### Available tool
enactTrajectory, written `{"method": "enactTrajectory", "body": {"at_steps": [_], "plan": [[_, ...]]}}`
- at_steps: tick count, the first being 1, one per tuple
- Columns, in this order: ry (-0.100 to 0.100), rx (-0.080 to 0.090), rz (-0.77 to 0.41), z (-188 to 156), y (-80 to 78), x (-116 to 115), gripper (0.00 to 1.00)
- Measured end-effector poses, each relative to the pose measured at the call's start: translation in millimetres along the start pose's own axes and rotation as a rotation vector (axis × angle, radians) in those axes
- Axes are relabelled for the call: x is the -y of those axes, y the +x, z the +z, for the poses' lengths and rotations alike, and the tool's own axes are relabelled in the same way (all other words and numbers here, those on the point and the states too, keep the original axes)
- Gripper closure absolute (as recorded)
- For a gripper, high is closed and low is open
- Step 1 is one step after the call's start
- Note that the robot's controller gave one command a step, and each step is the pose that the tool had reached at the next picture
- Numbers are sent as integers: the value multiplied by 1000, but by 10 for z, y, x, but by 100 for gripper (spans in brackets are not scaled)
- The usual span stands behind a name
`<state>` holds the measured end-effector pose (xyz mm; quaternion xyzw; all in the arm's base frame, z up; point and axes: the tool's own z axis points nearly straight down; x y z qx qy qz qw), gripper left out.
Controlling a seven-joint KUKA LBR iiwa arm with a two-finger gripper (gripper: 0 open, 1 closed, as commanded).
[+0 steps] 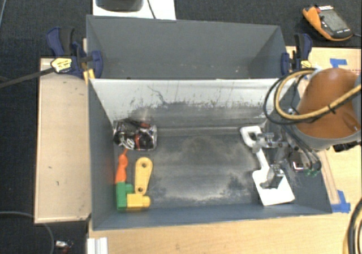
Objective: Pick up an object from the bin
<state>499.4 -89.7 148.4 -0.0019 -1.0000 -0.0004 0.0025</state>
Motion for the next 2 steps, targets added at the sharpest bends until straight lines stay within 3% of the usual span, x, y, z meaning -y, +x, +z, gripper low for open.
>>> {"method": "enactTrajectory", "body": {"at_steps": [1, 2], "plan": [[1, 8, -4, -35, -20, -2, 0], [4, 12, -377, 639, 39, 396, 0]]}}
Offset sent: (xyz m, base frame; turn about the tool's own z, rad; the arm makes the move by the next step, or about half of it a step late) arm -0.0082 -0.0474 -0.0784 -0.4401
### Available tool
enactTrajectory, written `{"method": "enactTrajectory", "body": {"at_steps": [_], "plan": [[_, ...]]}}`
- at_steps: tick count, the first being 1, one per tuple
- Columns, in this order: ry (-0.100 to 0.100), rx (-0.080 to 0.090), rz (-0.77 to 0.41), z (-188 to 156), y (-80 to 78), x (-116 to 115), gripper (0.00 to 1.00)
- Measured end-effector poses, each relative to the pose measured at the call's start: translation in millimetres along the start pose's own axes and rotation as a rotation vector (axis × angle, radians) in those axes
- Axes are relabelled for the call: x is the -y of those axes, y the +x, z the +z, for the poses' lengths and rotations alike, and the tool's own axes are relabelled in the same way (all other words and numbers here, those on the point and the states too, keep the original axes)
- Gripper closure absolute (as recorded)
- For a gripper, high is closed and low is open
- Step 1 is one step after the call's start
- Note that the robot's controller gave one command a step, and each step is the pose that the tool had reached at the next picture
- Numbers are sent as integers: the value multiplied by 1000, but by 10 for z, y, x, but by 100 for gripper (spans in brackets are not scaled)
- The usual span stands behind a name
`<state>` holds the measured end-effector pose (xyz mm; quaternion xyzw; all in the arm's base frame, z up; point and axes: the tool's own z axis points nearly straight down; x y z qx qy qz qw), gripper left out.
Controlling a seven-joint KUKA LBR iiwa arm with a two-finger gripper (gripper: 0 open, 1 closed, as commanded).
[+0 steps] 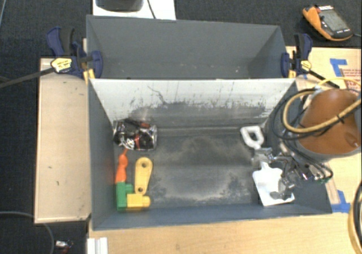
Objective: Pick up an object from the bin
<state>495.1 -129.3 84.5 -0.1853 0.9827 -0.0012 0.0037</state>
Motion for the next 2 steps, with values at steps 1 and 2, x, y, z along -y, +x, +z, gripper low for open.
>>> {"method": "enactTrajectory", "body": {"at_steps": [1, 2], "plan": [[-3, -2, -154, -186, 24, 36, 0], [-3, -2, -545, -214, 45, -131, 0]]}}
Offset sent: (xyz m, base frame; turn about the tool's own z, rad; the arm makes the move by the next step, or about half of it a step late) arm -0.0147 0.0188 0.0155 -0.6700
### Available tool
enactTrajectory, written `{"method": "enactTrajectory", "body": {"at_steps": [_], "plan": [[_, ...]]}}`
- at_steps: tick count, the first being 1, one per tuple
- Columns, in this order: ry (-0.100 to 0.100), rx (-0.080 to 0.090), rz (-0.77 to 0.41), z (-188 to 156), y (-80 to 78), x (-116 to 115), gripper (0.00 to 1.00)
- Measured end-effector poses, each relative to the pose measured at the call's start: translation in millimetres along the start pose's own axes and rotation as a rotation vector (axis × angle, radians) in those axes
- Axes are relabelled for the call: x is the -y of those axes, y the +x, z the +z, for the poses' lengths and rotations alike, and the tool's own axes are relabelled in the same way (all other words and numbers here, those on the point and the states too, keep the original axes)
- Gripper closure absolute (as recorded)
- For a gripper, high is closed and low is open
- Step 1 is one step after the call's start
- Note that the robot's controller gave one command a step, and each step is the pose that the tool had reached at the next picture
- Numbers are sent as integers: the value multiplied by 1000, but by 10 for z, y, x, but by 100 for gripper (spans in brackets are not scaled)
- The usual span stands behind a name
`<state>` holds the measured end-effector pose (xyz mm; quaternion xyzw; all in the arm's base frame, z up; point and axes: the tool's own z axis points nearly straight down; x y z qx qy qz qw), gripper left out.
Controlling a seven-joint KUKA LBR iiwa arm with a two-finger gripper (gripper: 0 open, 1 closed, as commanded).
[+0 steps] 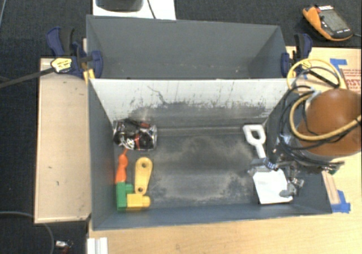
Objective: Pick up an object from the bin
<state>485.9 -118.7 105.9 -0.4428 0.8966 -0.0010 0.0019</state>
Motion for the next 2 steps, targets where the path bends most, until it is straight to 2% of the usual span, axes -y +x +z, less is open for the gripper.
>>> {"method": "enactTrajectory", "body": {"at_steps": [1, 2], "plan": [[4, 3, -201, 367, -132, 6, 0], [5, 5, -442, 353, -141, -190, 100]]}}
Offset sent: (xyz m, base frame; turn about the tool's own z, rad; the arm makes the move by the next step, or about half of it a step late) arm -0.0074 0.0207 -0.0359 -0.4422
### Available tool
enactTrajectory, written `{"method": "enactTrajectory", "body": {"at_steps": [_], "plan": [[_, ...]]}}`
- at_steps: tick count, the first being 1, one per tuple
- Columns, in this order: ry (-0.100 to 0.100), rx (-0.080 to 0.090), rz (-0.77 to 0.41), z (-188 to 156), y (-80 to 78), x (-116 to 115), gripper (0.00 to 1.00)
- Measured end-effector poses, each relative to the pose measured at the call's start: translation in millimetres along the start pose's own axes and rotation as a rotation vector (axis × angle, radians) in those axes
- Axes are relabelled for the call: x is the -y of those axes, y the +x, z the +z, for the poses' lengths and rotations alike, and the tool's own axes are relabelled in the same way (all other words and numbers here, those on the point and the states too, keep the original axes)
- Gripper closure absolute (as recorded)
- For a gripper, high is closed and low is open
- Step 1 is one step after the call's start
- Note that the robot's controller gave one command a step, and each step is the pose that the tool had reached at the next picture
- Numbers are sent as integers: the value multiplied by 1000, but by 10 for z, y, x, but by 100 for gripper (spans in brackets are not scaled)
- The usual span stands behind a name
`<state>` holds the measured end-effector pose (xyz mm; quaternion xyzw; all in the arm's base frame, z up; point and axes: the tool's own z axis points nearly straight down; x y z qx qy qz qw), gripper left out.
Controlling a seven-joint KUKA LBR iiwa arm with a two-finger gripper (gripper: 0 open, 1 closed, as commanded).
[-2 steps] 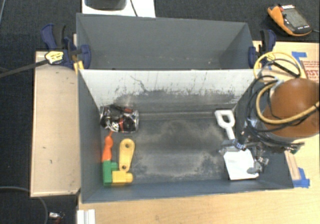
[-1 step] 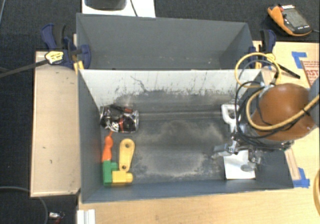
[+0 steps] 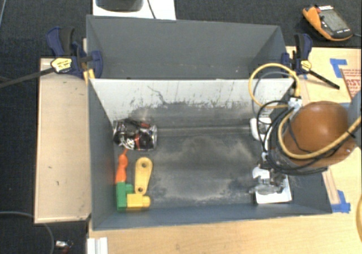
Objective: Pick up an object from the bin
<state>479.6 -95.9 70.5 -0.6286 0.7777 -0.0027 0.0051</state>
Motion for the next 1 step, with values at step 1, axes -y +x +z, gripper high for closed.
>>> {"method": "enactTrajectory", "body": {"at_steps": [1], "plan": [[0, 0, 0, 0, 0, 0, 100]]}}
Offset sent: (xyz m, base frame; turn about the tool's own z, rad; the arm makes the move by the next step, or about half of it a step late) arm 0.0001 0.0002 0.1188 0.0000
